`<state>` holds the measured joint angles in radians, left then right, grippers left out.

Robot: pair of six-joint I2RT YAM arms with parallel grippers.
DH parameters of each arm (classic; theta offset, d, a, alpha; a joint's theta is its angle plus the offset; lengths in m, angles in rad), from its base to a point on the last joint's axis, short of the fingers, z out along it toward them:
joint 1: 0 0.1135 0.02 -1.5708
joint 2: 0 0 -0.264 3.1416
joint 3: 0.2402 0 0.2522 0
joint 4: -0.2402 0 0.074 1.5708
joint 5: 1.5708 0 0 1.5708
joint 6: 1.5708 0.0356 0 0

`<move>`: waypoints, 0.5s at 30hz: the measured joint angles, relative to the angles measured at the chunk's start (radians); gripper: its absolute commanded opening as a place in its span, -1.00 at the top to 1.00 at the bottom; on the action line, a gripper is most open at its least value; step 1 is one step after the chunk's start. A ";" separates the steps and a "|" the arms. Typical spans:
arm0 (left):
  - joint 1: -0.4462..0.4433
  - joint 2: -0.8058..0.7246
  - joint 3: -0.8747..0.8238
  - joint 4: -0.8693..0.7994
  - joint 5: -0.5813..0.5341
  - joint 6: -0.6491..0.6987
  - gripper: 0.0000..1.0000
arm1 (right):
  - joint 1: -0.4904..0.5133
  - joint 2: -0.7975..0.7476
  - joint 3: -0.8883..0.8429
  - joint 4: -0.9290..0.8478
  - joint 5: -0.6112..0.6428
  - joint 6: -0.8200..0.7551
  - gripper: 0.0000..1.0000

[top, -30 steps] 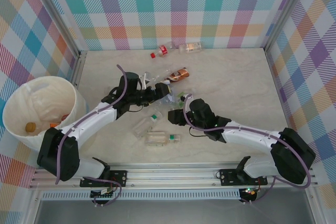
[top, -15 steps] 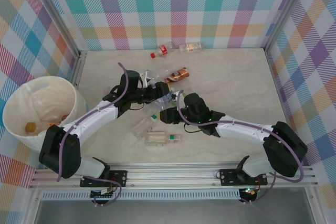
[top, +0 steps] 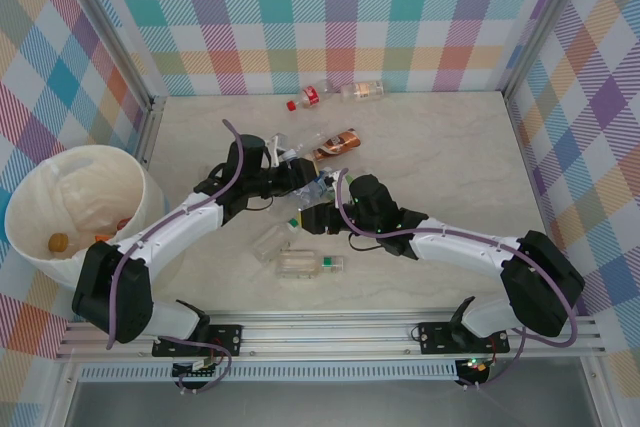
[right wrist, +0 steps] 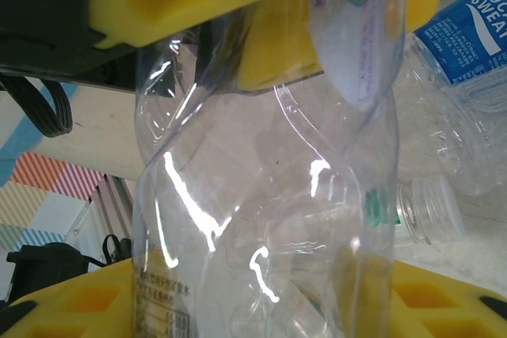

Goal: Put the plastic bottles in the bin

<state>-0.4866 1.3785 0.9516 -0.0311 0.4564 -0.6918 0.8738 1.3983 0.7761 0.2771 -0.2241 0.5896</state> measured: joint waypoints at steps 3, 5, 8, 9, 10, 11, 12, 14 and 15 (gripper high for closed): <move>0.000 -0.013 -0.004 -0.011 -0.006 0.001 0.01 | 0.000 0.000 0.001 0.003 -0.019 0.001 -0.33; -0.002 -0.023 -0.007 -0.013 -0.010 0.001 0.01 | 0.001 0.000 0.004 -0.005 -0.047 -0.002 -0.46; -0.002 -0.030 -0.008 -0.011 -0.022 0.000 0.01 | 0.003 0.000 0.007 -0.011 -0.062 0.001 -0.68; -0.002 -0.030 -0.007 -0.012 -0.026 0.001 0.01 | 0.003 0.000 0.007 -0.011 -0.061 0.000 -0.72; -0.002 -0.030 -0.008 -0.012 -0.033 0.001 0.01 | 0.003 -0.002 0.007 -0.014 -0.058 0.000 -0.78; -0.002 -0.031 -0.008 -0.013 -0.040 0.001 0.00 | 0.003 -0.006 0.006 -0.018 -0.051 0.001 -0.84; -0.002 -0.032 -0.008 -0.016 -0.048 0.003 0.00 | 0.003 -0.013 0.006 -0.021 -0.044 0.001 -0.89; -0.002 -0.039 -0.008 -0.020 -0.063 0.008 -0.02 | 0.003 -0.043 0.002 -0.029 -0.016 0.002 -1.00; -0.002 -0.042 -0.008 -0.022 -0.070 0.013 -0.02 | 0.003 -0.062 -0.003 -0.029 0.000 0.000 -1.00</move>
<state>-0.4885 1.3361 0.9440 -0.0532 0.3862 -0.6792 0.8772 1.3365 0.7731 0.2478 -0.2245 0.5892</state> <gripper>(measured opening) 0.533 0.979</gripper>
